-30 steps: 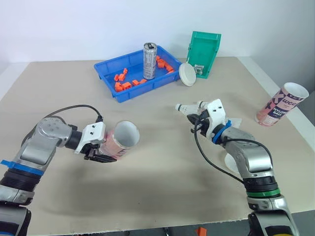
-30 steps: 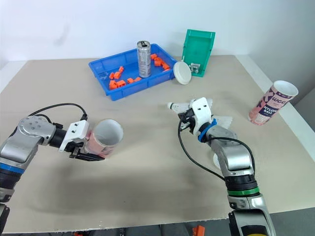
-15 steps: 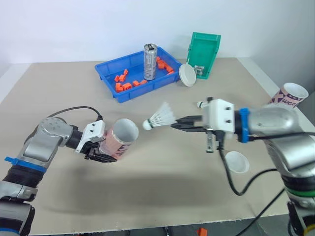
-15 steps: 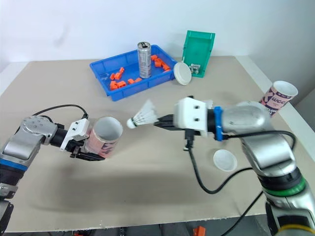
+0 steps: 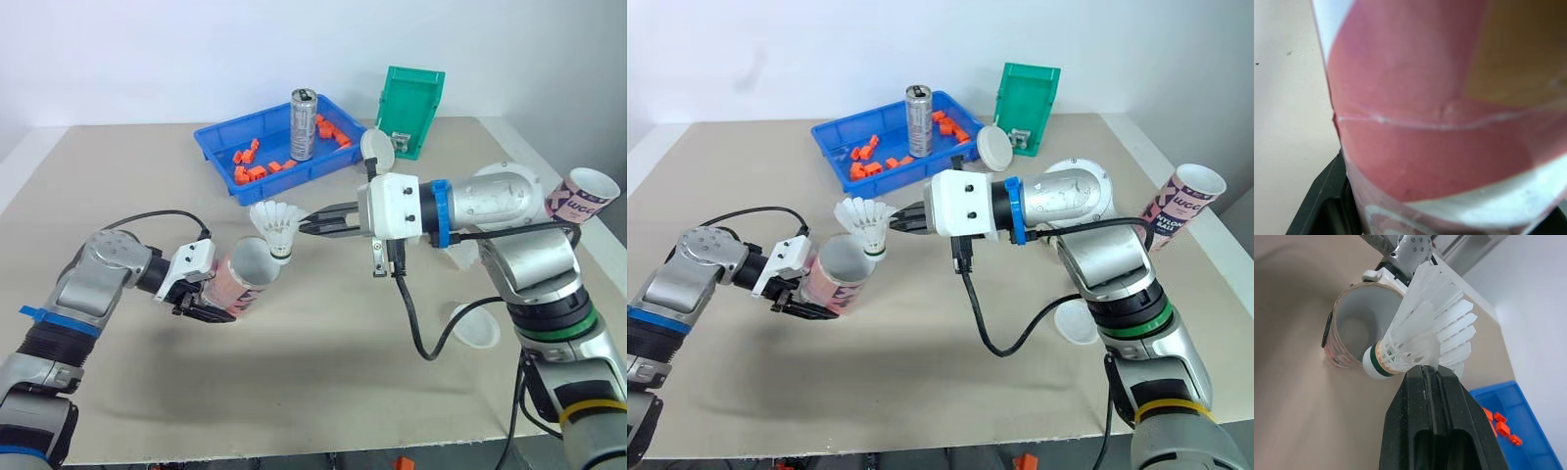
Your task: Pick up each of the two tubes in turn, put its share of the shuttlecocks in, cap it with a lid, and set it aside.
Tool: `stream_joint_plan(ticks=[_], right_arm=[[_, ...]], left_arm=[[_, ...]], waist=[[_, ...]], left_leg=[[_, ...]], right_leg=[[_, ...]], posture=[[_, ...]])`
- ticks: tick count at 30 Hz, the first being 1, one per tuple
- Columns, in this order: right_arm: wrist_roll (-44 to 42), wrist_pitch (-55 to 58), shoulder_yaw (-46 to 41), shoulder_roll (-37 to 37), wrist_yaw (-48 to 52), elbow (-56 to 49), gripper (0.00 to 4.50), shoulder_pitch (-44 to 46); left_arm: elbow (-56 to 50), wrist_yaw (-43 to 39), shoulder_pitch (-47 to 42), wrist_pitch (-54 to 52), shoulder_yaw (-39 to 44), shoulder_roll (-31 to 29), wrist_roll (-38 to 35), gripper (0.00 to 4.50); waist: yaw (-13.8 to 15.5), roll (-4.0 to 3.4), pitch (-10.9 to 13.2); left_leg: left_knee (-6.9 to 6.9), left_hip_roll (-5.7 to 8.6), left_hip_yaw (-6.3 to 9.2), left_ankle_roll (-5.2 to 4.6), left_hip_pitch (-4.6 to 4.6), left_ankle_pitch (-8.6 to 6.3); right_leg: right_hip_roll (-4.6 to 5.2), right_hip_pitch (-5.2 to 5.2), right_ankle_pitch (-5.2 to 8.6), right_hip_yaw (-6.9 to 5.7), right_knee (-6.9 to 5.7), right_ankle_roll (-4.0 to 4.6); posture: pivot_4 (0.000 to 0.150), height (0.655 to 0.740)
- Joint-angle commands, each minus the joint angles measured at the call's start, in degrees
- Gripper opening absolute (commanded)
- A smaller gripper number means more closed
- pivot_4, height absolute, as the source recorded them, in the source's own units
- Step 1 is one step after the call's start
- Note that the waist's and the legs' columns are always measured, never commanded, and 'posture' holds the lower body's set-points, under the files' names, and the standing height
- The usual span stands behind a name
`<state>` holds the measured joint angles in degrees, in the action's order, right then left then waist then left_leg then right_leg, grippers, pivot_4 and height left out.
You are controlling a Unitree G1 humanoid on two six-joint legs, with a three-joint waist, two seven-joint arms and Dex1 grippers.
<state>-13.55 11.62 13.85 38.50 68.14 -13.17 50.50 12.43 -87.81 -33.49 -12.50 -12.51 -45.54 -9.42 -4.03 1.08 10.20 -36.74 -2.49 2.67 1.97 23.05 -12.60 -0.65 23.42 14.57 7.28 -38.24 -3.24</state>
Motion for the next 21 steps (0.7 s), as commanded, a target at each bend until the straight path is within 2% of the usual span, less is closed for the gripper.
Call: stream_joint_plan(ticks=[1, 8, 15, 21], right_arm=[[-3.2, 0.3, -4.4, 2.5, 2.5, 0.6, 0.13, 0.6], [-4.8, 1.3, -5.3, 3.9, 3.5, -1.0, 0.13, -0.8], [-5.1, 2.1, -2.1, 0.8, 3.6, -3.5, 0.13, -0.9], [-1.7, -0.5, 2.2, 0.1, 5.4, -2.9, 0.13, -1.5]], left_arm=[[-0.4, 0.1, 1.9, -0.5, -2.3, 0.4, 1.3, 2.81], [-0.7, 0.4, 2.3, -0.7, -2.1, 0.5, 1.3, 2.81], [-0.9, 0.8, 2.2, -0.9, -1.9, 0.8, 1.2, 2.81], [-1.3, 1.0, 2.3, -1.3, -1.7, 0.7, 0.9, 2.81]], waist=[[0.0, 0.0, 0.0], [0.0, -0.03, 0.0], [0.0, -0.04, 0.0], [0.2, -0.03, 0.0]], left_leg=[[-0.01, 0.03, 0.0, 0.0, 0.0, 0.0], [0.04, 0.01, 0.05, 0.0, 0.0, 0.0], [0.03, 0.02, 0.06, 0.0, 0.0, 0.0], [0.01, 0.03, 0.06, 0.0, 0.01, 0.0]], right_leg=[[0.03, 0.0, 0.0, 0.0, 0.0, -0.01], [0.01, 0.02, 0.02, -0.04, -0.01, 0.02], [0.01, 0.01, 0.02, -0.05, -0.01, 0.01], [0.03, 0.0, 0.02, -0.05, -0.01, 0.0]], posture=[[0.15, 0.74], [0.15, 0.74], [0.15, 0.74], [0.15, 0.74]])
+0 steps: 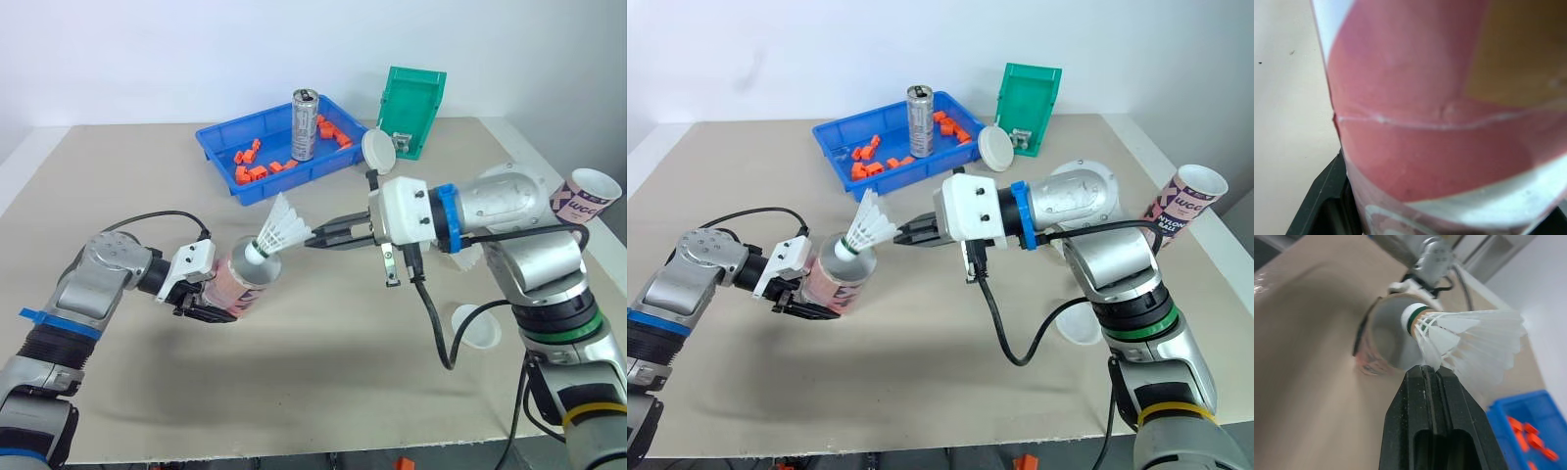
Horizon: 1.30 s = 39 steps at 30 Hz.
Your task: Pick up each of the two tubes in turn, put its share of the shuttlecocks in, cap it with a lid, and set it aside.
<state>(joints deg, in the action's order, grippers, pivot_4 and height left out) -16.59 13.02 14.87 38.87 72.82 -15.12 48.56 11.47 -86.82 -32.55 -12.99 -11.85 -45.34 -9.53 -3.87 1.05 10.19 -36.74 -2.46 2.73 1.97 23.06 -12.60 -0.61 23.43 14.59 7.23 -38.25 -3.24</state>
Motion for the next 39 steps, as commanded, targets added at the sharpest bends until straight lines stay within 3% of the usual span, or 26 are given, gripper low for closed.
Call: stream_joint_plan(ticks=[1, 4, 5, 8, 14, 19, 25, 30, 34, 39], right_arm=[[2.6, -2.8, 2.2, -0.6, 0.9, -0.3, 0.13, 0.6], [6.8, -4.1, 5.6, -2.7, -0.3, 2.8, 0.13, 2.0], [8.2, -3.9, 6.5, -3.4, -0.8, 3.9, 0.37, 2.7], [6.1, 0.2, 6.4, -4.4, 0.7, 3.7, 1.41, 3.8], [-1.1, 8.0, -0.8, -1.1, 1.8, 1.8, 4.2, 2.9], [-4.9, 12.2, -8.8, 3.8, 0.0, 1.5, 4.2, -0.2], [-2.1, 14.8, -24.4, 14.2, -8.4, 2.1, 4.2, -16.5], [-3.0, 20.1, -37.2, 17.0, -13.4, 1.3, 4.2, -30.6], [-4.2, 22.3, -42.4, 16.5, -15.2, 1.8, 4.2, -37.8], [-4.1, 22.4, -41.2, 14.3, -18.1, 6.1, 4.2, -40.9]], left_arm=[[-0.4, 0.1, 1.4, -0.9, -2.3, 0.4, 1.0, 2.81], [-0.5, 0.1, 1.3, -1.1, -2.2, 0.4, 1.0, 2.81], [-0.5, 0.1, 1.2, -1.1, -2.1, 0.5, 1.0, 2.81], [-0.6, 0.2, 1.2, -1.2, -2.0, 0.6, 1.0, 2.81], [-0.9, 0.3, 1.3, -1.4, -1.9, 0.7, 0.8, 2.81], [-1.0, 0.5, 1.2, -1.5, -1.9, 1.0, 0.8, 2.81], [-1.1, 0.8, 1.7, -1.5, -1.9, 1.3, 0.7, 2.81], [-1.4, 0.7, 2.3, -1.6, -1.9, 1.2, 0.6, 2.81], [-1.0, 0.5, 1.9, -1.4, -2.3, 1.5, 0.7, 2.81], [-0.1, 0.3, 1.1, -1.1, -2.5, 2.0, 1.0, 2.81]], waist=[[0.0, 0.0, 0.0], [0.0, -0.01, 0.0], [0.0, -0.01, 0.0], [0.2, -0.01, 0.0], [0.7, -0.01, 0.0], [1.1, -0.01, 0.0], [1.6, 0.0, 0.0], [1.4, -0.11, -0.1], [1.3, -0.14, -0.1], [1.1, -0.16, -0.1]], left_leg=[[0.0, 0.0, 0.0, 0.0, 0.0, 0.0], [0.0, -0.01, 0.02, 0.0, -0.01, 0.0], [0.0, -0.02, 0.01, 0.0, -0.01, 0.0], [-0.01, -0.02, 0.02, 0.01, -0.01, 0.01], [0.0, -0.01, 0.07, 0.01, 0.05, 0.01], [0.02, -0.01, 0.08, 0.01, 0.04, 0.01], [0.02, 0.18, 0.26, -0.01, 0.2, -0.01], [0.1, 0.22, 0.32, -0.05, 0.14, -0.03], [0.05, 0.25, 0.33, -0.05, 0.08, -0.03], [-0.02, 0.29, 0.32, -0.05, 0.02, -0.01]], right_leg=[[0.0, 0.0, 0.0, 0.0, 0.0, 0.0], [-0.02, 0.01, -0.01, -0.03, -0.01, 0.01], [-0.02, 0.01, -0.01, -0.03, -0.01, 0.01], [-0.02, 0.01, -0.03, -0.04, -0.02, 0.03], [0.0, 0.02, 0.0, -0.05, -0.01, 0.06], [-0.01, 0.02, 0.01, -0.08, -0.01, 0.07], [0.14, 0.0, 0.07, -0.21, 0.06, 0.09], [0.14, -0.01, 0.14, -0.22, 0.02, 0.13], [0.15, -0.1, 0.19, -0.2, 0.02, -0.03], [0.15, -0.16, 0.09, -0.14, 0.02, -0.13]], posture=[[0.15, 0.74], [0.15, 0.74], [0.15, 0.74], [0.15, 0.74], [0.15, 0.74], [0.15, 0.74], [0.15, 0.74], [0.15, 0.74], [0.15, 0.74], [0.15, 0.74]])
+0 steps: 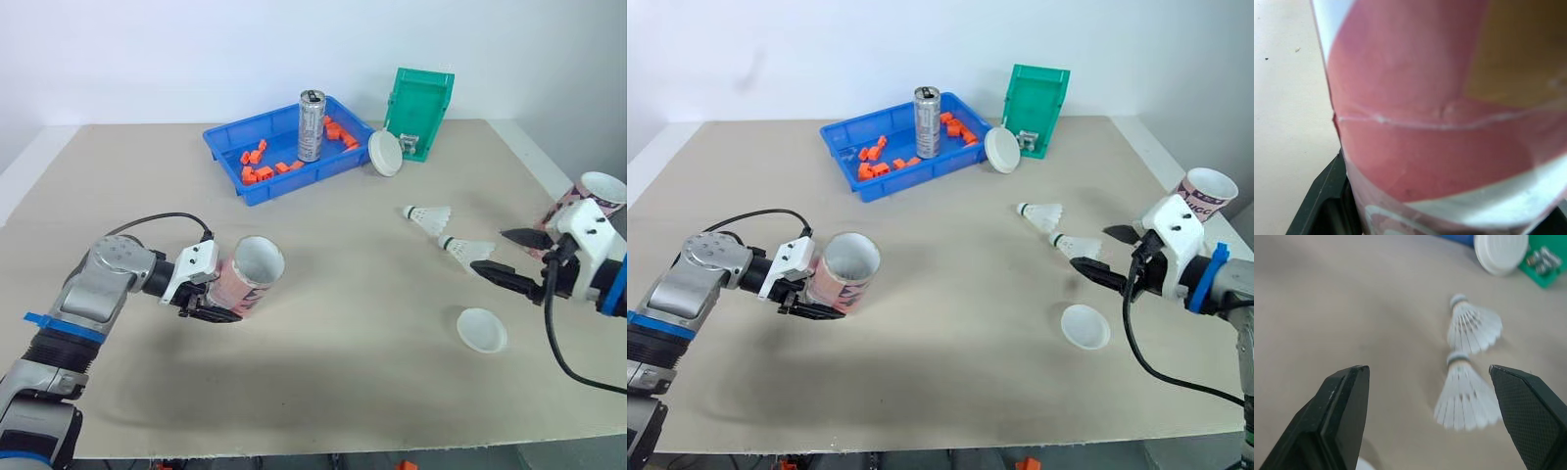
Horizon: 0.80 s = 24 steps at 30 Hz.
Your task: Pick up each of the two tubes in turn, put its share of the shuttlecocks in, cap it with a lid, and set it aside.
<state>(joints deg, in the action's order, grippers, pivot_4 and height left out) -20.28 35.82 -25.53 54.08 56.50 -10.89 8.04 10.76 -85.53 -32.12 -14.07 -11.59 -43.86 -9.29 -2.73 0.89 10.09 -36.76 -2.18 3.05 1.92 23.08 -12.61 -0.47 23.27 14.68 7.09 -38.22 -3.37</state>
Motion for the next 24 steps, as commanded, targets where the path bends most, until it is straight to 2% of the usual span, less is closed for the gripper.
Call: stream_joint_plan(ticks=[1, 18, 24], right_arm=[[-0.3, -0.5, 0.0, -1.5, -2.4, 3.2, 4.2, -0.2], [5.2, -6.7, 14.5, -5.2, -5.6, 25.8, 4.2, 14.8], [4.2, -8.0, 12.7, -4.9, -5.5, 26.2, 1.3, 14.0]], left_arm=[[0.7, -1.0, 0.6, 0.0, -2.7, 0.6, 0.8, 2.81], [0.6, -0.8, 0.5, 0.1, -2.6, 0.9, 0.7, 2.81], [0.5, -0.7, 0.7, 0.2, -2.4, 0.8, 0.7, 2.81]], waist=[[0.0, 0.01, 0.0], [0.0, -0.05, 0.0], [0.0, -0.06, 0.0]], left_leg=[[-0.01, 0.01, 0.0, 0.0, 0.0, 0.0], [0.01, 0.09, 0.0, 0.0, 0.04, 0.0], [0.01, 0.12, 0.01, 0.0, 0.05, 0.0]], right_leg=[[0.0, -0.01, 0.0, 0.02, 0.0, -0.01], [0.02, -0.01, 0.03, 0.1, 0.01, -0.05], [0.04, -0.01, 0.04, 0.11, 0.01, -0.06]], posture=[[0.15, 0.74], [0.15, 0.74], [0.15, 0.74]])
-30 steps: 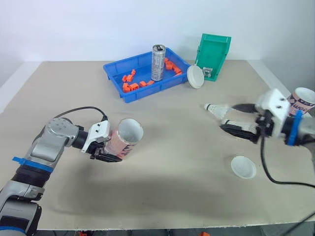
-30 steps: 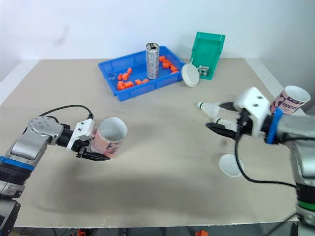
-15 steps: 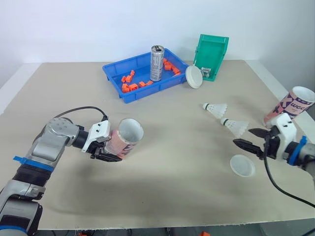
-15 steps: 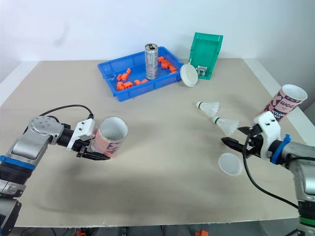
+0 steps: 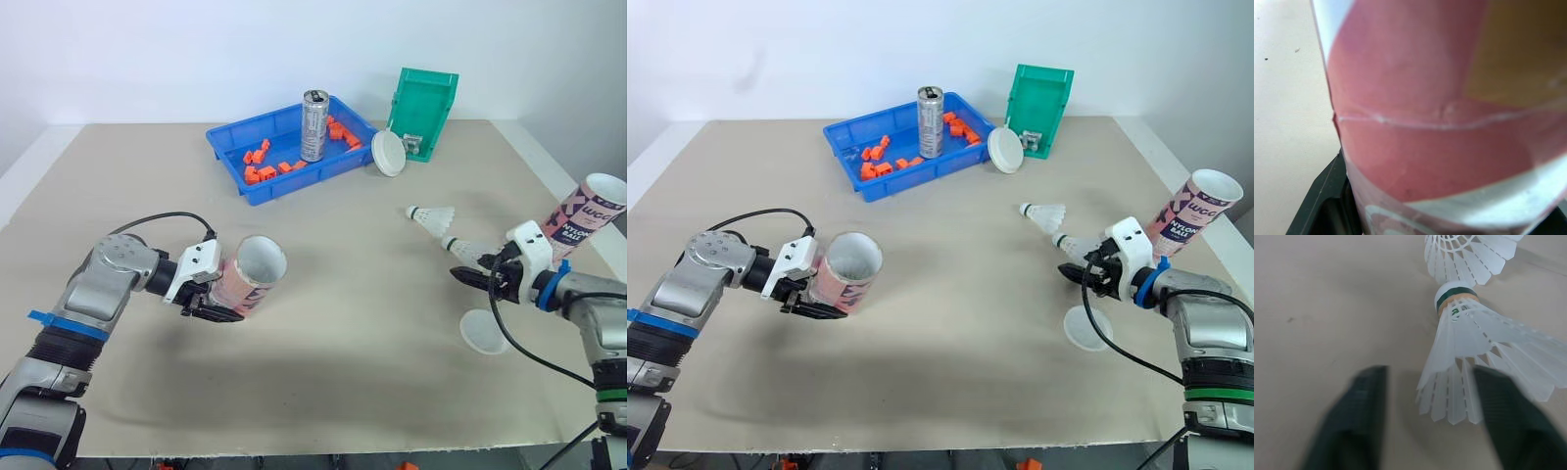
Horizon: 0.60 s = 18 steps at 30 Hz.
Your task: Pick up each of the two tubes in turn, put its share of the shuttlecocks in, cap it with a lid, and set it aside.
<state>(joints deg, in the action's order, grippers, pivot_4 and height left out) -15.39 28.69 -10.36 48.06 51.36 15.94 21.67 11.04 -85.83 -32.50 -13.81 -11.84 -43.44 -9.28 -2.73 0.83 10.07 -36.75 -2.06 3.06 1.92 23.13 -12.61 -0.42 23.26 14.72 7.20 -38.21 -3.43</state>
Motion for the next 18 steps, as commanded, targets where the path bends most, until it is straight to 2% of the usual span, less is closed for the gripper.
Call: stream_joint_plan(ticks=[1, 2, 3, 8, 12, 15, 18], right_arm=[[-1.0, -0.9, -3.1, 1.5, -0.4, -1.1, 0.79, -0.1], [-1.2, -0.8, -3.7, 1.7, -0.6, -1.7, 0.34, -0.6], [-1.6, -0.7, -4.6, 2.0, -0.7, -2.6, 0.11, -1.2], [-3.1, -0.5, -8.7, 3.8, -0.4, -10.5, 0.11, -6.0], [-6.3, 0.5, -10.5, 6.5, 2.0, -23.8, 0.11, -7.2], [-7.9, -0.7, -4.2, 8.1, 5.3, -34.9, 0.11, -1.9], [-7.0, -2.5, 4.9, 7.1, 8.3, -40.3, 0.11, 5.1]], left_arm=[[0.3, -0.4, 1.1, 0.0, -2.2, 0.4, 0.8, 2.81], [0.3, -0.4, 1.0, 0.1, -2.3, 0.5, 0.8, 2.81], [0.4, -0.2, 0.9, 0.2, -2.4, 0.7, 0.9, 2.81], [0.2, 0.0, 1.0, 0.3, -2.7, 1.3, 1.0, 2.81], [0.4, -0.1, 1.3, 0.6, -2.7, 1.2, 1.0, 2.81], [0.9, -0.3, 1.0, 1.0, -2.7, 1.2, 1.3, 2.81], [1.5, -0.5, 0.4, 1.3, -2.8, 1.2, 1.5, 2.81]], waist=[[0.0, 0.0, 0.0], [0.0, 0.0, 0.0], [0.0, 0.0, 0.0], [0.1, -0.08, 0.0], [0.0, -0.31, -0.1], [0.0, -0.38, -0.1], [-0.1, -0.37, -0.2]], left_leg=[[0.0, 0.0, 0.0, 0.0, 0.0, 0.0], [0.0, 0.0, 0.01, 0.0, 0.0, 0.0], [0.0, 0.0, 0.02, 0.0, 0.0, 0.0], [-0.01, 0.08, 0.03, 0.0, 0.02, 0.0], [-0.02, 0.19, 0.05, 0.0, 0.03, 0.0], [-0.03, 0.2, 0.04, -0.01, -0.01, 0.01], [-0.03, 0.19, 0.06, -0.04, -0.06, 0.03]], right_leg=[[0.0, 0.0, 0.0, 0.0, 0.0, 0.0], [0.0, 0.0, -0.01, 0.0, 0.0, 0.0], [0.0, -0.01, 0.0, -0.02, 0.0, 0.0], [0.06, -0.01, 0.02, 0.0, 0.0, -0.03], [0.15, -0.03, 0.02, 0.02, -0.02, -0.08], [0.16, -0.05, 0.02, 0.04, -0.02, -0.12], [0.14, -0.06, -0.01, 0.0, -0.02, -0.12]], posture=[[0.15, 0.74], [0.15, 0.74], [0.15, 0.74], [0.15, 0.74], [0.15, 0.74], [0.15, 0.74], [0.15, 0.74]])
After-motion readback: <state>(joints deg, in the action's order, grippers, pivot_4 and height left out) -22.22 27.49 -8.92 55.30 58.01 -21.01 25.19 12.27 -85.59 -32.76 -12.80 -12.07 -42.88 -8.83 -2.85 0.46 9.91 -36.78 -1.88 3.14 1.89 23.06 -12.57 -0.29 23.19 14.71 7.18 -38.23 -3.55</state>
